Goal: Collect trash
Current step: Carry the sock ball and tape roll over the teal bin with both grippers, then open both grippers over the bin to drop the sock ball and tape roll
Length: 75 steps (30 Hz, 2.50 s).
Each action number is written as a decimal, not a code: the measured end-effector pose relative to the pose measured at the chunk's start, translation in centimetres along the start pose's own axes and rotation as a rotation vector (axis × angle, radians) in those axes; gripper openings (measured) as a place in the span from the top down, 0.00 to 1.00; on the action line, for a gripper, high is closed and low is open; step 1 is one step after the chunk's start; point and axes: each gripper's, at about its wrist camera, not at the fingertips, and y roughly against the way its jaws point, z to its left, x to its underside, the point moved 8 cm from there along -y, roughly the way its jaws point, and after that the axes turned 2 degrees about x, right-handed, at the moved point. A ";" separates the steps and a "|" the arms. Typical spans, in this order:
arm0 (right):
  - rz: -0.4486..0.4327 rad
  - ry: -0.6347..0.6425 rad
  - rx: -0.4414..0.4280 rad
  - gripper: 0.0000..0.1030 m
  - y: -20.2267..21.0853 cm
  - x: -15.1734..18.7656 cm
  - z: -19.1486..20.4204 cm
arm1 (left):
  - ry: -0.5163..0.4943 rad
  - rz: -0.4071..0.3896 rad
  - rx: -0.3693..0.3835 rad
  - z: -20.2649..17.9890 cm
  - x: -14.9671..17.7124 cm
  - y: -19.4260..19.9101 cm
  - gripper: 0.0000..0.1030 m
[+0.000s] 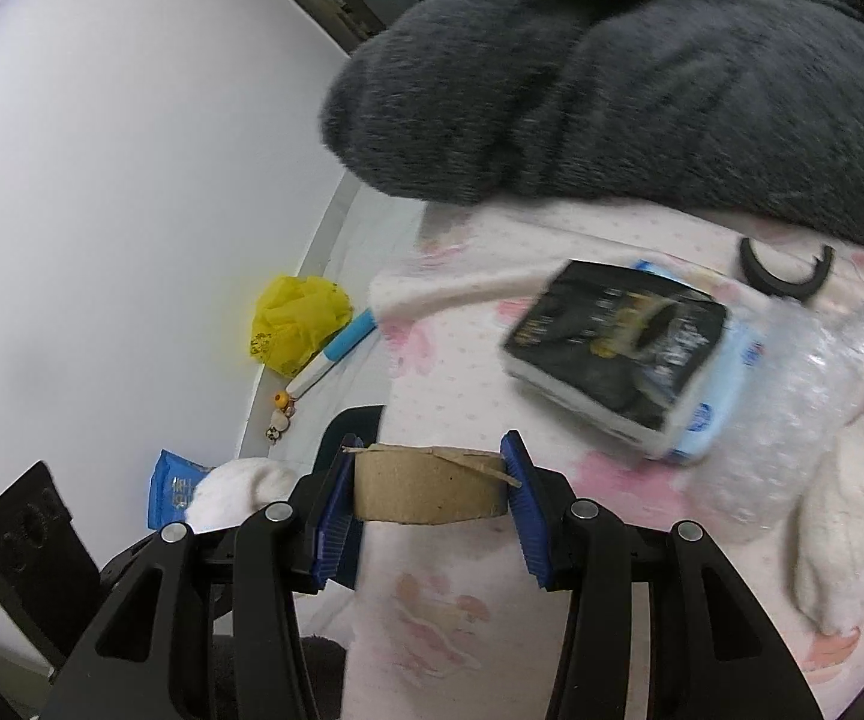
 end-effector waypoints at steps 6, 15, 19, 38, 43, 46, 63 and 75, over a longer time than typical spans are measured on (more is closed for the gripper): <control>0.005 0.028 -0.017 0.53 -1.4 0.1 1.7 | 0.028 0.018 -0.073 3.6 0.7 -0.2 0.64; 0.033 0.087 -0.072 0.53 -4.8 1.1 5.0 | 0.065 0.074 -0.165 8.5 2.7 -0.9 0.64; 0.058 0.112 -0.079 0.53 -6.0 1.8 6.1 | 0.087 0.122 -0.196 10.8 4.3 -1.6 0.64; 0.152 0.326 -0.056 0.53 -12.3 5.8 14.1 | 0.238 0.304 -0.251 18.2 10.1 -2.3 0.62; 0.171 0.352 -0.037 0.53 -13.6 6.3 14.7 | 0.283 0.347 -0.261 19.7 11.3 -2.0 0.49; 0.184 0.355 -0.023 0.53 -14.6 6.6 14.8 | 0.295 0.344 -0.274 20.4 11.4 -1.7 0.38; 0.306 0.312 0.052 0.53 -20.9 9.6 14.0 | 0.328 0.215 -0.302 23.0 9.6 3.3 0.20; 0.409 0.300 0.117 0.53 -25.1 12.8 12.8 | 0.300 0.133 -0.315 23.6 8.2 6.3 0.20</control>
